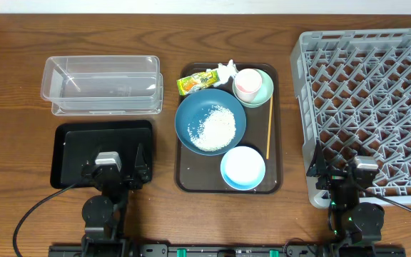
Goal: Sort waste into correct bins and load items into the dishwasher rack
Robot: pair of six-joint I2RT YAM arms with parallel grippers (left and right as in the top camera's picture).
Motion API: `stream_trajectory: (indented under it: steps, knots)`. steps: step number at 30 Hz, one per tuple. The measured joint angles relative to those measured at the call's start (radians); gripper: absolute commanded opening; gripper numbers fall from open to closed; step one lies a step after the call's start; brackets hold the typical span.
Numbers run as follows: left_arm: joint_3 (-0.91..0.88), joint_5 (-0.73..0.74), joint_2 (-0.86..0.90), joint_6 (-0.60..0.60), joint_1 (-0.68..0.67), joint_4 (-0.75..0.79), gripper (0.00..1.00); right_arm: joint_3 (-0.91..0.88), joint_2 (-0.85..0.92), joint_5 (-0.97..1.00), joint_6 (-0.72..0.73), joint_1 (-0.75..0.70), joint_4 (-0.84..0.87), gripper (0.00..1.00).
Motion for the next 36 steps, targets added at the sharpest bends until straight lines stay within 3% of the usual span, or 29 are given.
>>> stream_trajectory:
  steps: [6,8,14,20,26,36]
  knots:
    - [0.000,0.023,0.000,-0.047,0.000,0.002,1.00,0.000,0.000,0.000,0.000,0.000,0.000,0.99]
    - [0.000,0.087,0.000,-0.146,0.000,0.008,1.00,0.000,0.000,0.000,0.000,0.000,0.000,0.99]
    - [0.006,0.490,0.001,-0.576,0.000,0.024,1.00,0.000,0.000,0.000,0.000,0.000,0.000,0.99]
    - [0.006,0.721,0.001,-0.806,0.001,0.035,1.00,0.000,0.000,0.000,0.000,0.000,0.000,0.99]
    - [-0.005,0.894,0.003,-0.904,0.001,0.241,1.00,0.000,0.000,0.000,0.000,0.000,0.000,0.99]
    - [0.204,0.956,0.080,-0.888,0.001,0.222,1.00,0.000,0.000,0.000,0.000,0.000,0.000,0.99]
